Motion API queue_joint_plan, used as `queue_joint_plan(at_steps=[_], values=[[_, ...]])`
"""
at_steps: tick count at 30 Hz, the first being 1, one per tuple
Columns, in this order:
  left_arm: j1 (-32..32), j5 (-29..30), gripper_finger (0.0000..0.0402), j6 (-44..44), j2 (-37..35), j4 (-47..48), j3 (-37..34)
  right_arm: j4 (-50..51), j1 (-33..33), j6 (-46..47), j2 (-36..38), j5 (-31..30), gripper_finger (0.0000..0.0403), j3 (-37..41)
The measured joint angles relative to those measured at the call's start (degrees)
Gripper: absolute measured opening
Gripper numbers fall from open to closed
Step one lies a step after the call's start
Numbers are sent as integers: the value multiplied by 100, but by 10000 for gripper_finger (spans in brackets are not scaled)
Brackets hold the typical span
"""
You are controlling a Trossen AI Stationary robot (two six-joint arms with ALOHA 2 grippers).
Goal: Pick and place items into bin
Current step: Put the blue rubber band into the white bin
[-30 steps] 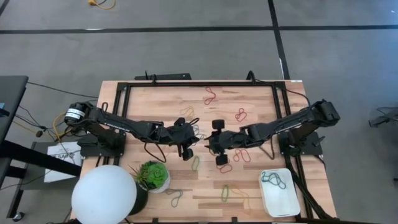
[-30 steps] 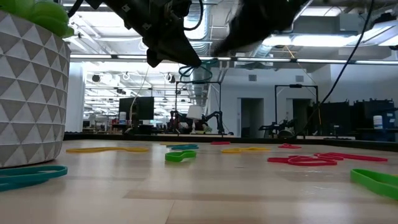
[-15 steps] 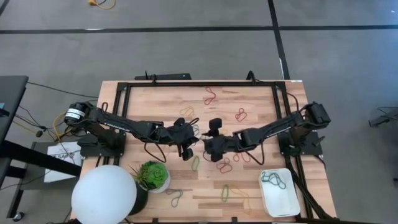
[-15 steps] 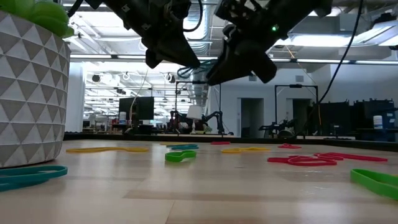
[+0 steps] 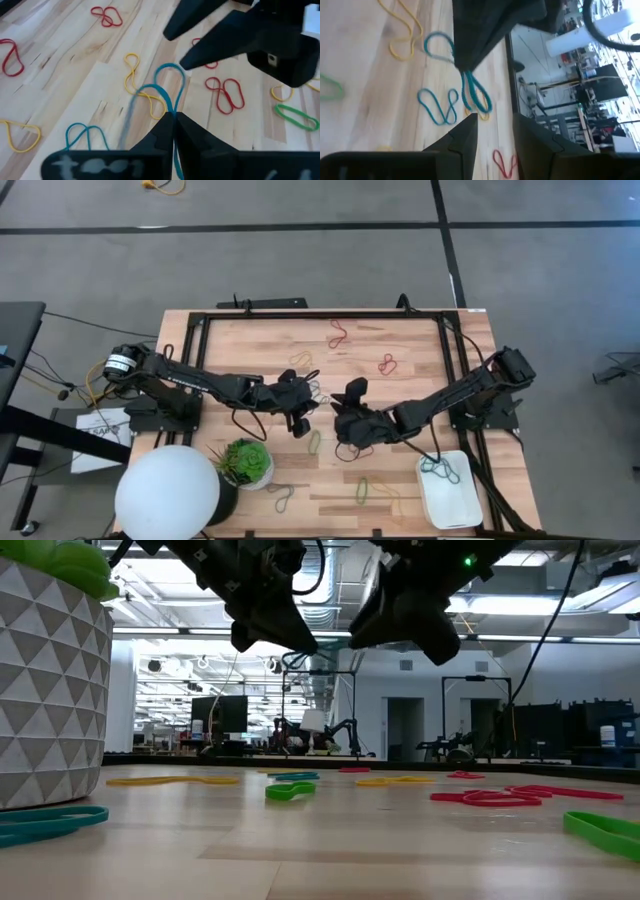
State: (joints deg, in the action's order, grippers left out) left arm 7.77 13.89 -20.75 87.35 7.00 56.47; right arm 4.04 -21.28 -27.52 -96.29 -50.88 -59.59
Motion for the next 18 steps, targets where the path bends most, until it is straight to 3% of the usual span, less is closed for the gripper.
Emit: queue_joint_plan(at_steps=[7,18], values=[[0,-10,0,-2,0,-169,0,-191,56,-9,-6,752,118,0],[0,-162,0,4,0,-263,0,-711,265,-444,-61,758,118,0]])
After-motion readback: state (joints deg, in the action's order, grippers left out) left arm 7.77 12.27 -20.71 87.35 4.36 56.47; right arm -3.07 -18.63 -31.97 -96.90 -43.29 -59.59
